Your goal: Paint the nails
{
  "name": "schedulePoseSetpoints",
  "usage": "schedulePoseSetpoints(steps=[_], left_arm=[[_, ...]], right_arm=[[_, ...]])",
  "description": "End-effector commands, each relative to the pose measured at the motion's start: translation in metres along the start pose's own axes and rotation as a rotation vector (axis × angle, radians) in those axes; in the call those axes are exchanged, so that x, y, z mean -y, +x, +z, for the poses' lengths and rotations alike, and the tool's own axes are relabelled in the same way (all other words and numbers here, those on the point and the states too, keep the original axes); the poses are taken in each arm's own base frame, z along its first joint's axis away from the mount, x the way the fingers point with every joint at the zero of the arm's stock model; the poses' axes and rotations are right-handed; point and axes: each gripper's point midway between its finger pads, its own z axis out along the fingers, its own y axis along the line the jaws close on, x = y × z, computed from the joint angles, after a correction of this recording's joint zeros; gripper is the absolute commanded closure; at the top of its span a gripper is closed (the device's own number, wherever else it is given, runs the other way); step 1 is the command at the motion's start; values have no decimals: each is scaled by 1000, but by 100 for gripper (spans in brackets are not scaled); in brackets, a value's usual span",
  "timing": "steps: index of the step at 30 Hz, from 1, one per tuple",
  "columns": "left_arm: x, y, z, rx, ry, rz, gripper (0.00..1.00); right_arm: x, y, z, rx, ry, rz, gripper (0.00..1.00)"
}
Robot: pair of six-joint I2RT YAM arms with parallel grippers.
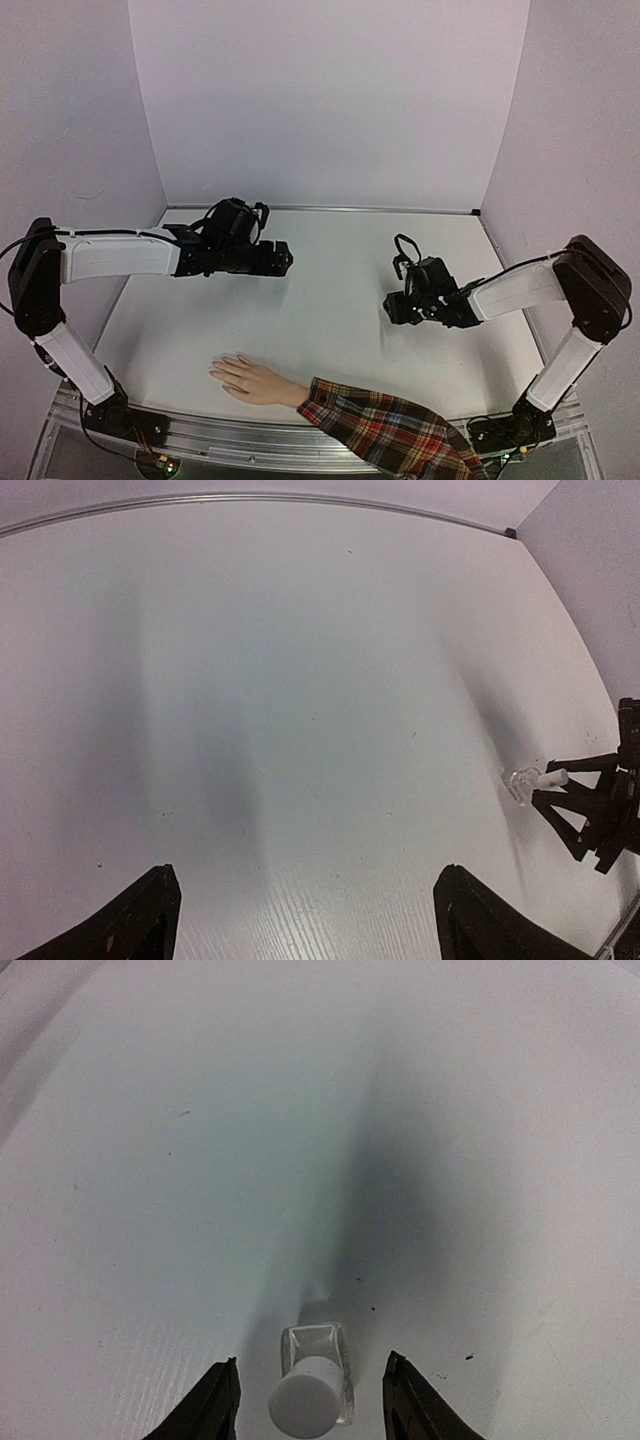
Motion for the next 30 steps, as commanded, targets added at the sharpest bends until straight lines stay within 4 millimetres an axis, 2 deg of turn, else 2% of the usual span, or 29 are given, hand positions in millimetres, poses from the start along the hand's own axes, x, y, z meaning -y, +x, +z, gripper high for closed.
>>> schedulePoseSetpoints(steps=[1, 11, 16, 19, 21, 24, 27, 30], left_arm=[[6, -19, -15, 75, 23, -24, 9], [7, -18, -15, 73, 33, -24, 9], [6, -17, -16, 74, 28, -27, 9], [6, -17, -18, 73, 29, -28, 9], [6, -18, -19, 75, 29, -29, 9], [8, -18, -20, 73, 42, -28, 9], [21, -19, -22, 63, 110, -15, 9], [63, -14, -34, 23, 348, 47, 9]], right_arm=[[12, 3, -1, 48, 56, 39, 48], [7, 12, 8, 69, 18, 14, 56], [0, 14, 12, 96, -29, -1, 68], [-5, 14, 13, 105, -55, 4, 80], [-10, 10, 11, 111, -82, 6, 83], [-16, -1, 2, 136, -112, 9, 96], [-35, -11, -14, 119, -210, -30, 100], [-79, -9, -34, 20, -454, -138, 100]])
